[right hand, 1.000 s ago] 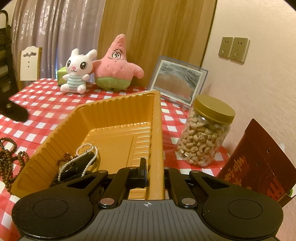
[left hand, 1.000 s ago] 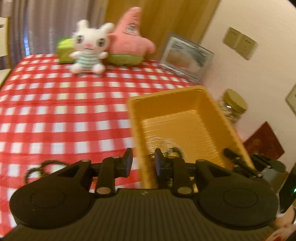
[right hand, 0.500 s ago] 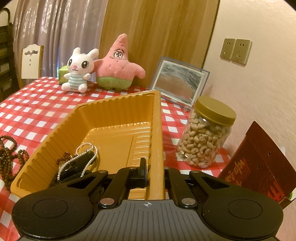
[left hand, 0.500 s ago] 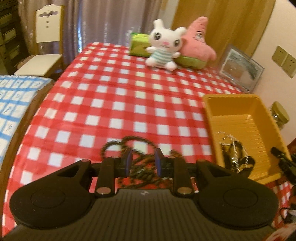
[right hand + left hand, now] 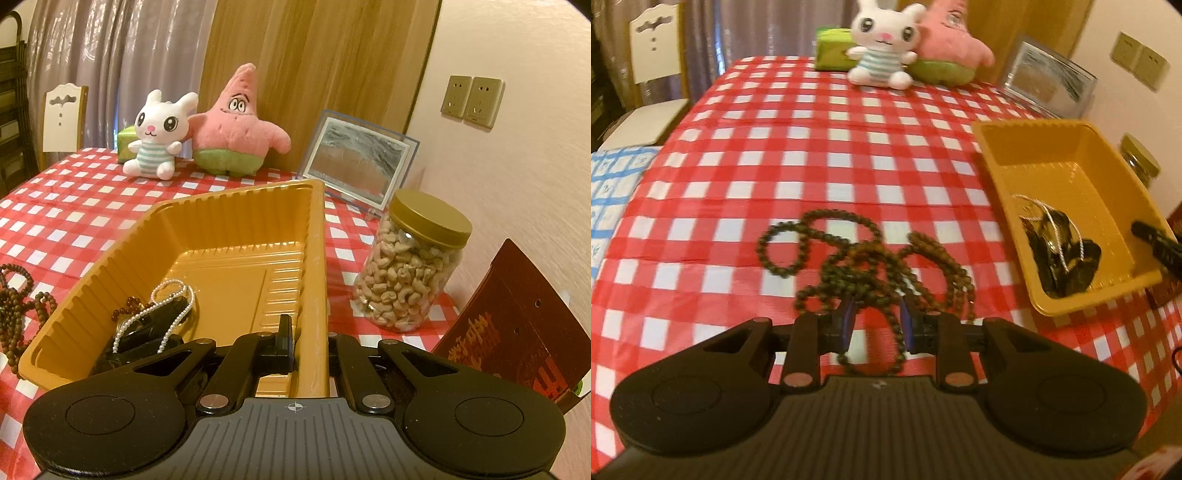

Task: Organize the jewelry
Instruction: 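Move the left gripper to the dark bead pile and grasp a strand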

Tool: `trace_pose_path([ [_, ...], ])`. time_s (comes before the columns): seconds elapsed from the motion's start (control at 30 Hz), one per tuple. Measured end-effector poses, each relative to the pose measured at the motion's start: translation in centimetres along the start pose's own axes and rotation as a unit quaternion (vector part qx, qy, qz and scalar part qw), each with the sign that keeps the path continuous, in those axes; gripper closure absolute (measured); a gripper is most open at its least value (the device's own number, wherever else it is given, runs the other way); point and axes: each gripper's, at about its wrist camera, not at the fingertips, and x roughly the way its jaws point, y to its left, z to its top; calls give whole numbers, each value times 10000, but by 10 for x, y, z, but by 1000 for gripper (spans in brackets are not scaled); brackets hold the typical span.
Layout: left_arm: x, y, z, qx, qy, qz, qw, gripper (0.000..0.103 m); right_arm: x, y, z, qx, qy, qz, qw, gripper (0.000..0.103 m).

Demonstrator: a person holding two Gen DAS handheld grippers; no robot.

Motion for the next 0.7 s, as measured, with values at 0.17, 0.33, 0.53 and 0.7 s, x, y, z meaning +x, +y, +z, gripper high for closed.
trace_pose_path([
  [0.17, 9, -11, -1, 156, 86, -144, 9997, 80, 0, 0, -1, 10, 9, -1, 10000, 99],
  [0.33, 19, -26, -3, 273, 200, -339, 9989, 80, 0, -1, -2, 25, 21, -6, 10000, 99],
  [0.53, 34, -37, -7, 267, 351, -432, 9981, 80, 0, -1, -2, 24, 25, -7, 10000, 99],
  [0.7, 44, -42, -5, 173, 386, -428, 9982, 80, 0, -1, -2, 25, 23, -6, 10000, 99],
])
